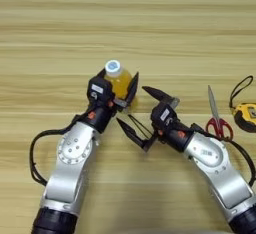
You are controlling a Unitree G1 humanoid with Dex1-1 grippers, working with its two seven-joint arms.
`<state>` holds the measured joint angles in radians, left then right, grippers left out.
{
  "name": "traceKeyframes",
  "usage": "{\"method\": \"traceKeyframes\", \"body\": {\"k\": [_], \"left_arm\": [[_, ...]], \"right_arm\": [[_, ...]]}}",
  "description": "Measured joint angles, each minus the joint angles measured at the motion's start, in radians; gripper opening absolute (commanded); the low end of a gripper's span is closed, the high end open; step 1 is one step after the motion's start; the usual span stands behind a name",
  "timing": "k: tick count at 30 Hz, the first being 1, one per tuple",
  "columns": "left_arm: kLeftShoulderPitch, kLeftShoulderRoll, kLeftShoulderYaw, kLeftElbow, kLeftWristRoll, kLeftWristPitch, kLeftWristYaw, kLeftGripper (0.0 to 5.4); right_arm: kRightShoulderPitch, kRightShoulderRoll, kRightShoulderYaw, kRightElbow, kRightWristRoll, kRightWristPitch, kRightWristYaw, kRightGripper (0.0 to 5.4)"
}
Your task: Move the objects on the table
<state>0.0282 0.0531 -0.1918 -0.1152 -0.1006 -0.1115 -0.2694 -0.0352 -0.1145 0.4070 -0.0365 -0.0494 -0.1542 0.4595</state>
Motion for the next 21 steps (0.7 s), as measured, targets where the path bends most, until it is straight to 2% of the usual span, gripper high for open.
{"method": "traceKeyframes", "body": {"k": [5,9,16,21], "left_arm": [[0.021,-0.002,-0.035,-0.01,0.012,0.006,-0.008,3.47],[0.034,-0.003,-0.078,-0.013,0.012,0.011,-0.026,3.47],[0.034,-0.002,-0.087,-0.017,0.011,0.018,-0.034,3.47],[0.04,-0.002,-0.093,-0.022,0.011,0.02,-0.042,3.47]], "right_arm": [[0.007,-0.001,0.017,0.007,-0.039,0.001,-0.028,5.4],[0.002,0.002,0.016,0.036,-0.048,0.0,-0.053,5.4],[-0.015,0.007,0.013,0.056,-0.051,0.0,-0.066,5.4],[-0.018,0.009,0.012,0.063,-0.051,0.001,-0.08,4.73]]}}
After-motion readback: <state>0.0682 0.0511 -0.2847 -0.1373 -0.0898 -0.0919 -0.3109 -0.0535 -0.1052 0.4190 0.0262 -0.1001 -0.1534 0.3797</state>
